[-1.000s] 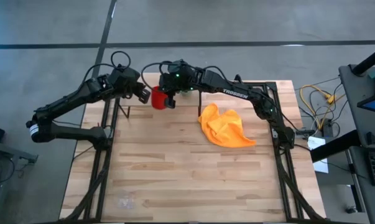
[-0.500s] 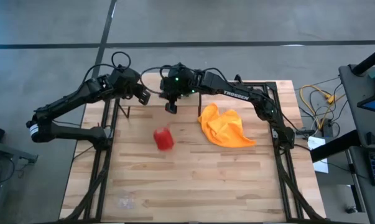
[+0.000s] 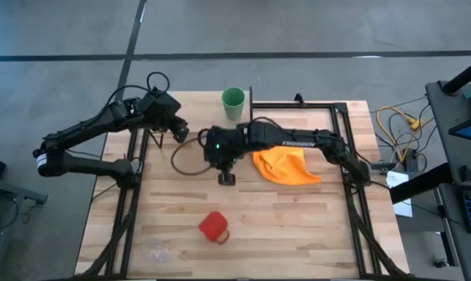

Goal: Stack small to large cups/mugs on shelf
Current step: Put the red mug on the shelf

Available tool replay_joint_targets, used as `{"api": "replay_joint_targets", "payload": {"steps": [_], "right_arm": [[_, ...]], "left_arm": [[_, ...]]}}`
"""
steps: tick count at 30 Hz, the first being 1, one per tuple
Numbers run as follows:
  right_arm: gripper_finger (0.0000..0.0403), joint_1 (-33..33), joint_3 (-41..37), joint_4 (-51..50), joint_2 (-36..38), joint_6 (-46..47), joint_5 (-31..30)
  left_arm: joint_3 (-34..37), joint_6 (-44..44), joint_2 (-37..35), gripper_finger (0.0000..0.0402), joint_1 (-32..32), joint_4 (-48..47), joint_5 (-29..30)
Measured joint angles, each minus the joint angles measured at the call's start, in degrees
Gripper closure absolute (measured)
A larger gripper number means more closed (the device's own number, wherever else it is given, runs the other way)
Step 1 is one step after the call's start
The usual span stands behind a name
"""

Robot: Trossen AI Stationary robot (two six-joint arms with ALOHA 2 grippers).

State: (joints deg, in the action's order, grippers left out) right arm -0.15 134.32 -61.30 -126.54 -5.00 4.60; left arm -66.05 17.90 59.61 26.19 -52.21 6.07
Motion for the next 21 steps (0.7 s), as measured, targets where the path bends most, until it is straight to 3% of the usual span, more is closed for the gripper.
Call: {"api": "replay_joint_targets", "payload": {"steps": [7, 13, 16, 18, 21], "right_arm": [[0.0394, 4.1, -0.1, -4.4, 0.2, 8.0, 0.3], [0.0393, 6.0, -3.3, -7.4, 0.0, 13.2, 0.5], [0.0384, 6.5, -6.3, -9.9, 0.0, 14.8, 0.3], [0.0373, 6.8, -7.9, -12.0, 0.1, 16.7, 0.3], [0.0357, 7.1, -8.7, -15.9, 0.1, 18.5, 0.4]], "left_arm": [[0.1, 3.8, -0.5, 0.0353, -6.1, -1.9, -4.4], [0.1, 5.8, -0.7, 0.0353, -13.0, -1.9, -4.8], [0.1, 6.4, -0.8, 0.0353, -17.1, -2.0, -9.0], [0.1, 9.4, -1.3, 0.0353, -20.2, -2.4, -12.4], [0.1, 15.2, -2.1, 0.0353, -26.4, -2.4, -12.9]]}}
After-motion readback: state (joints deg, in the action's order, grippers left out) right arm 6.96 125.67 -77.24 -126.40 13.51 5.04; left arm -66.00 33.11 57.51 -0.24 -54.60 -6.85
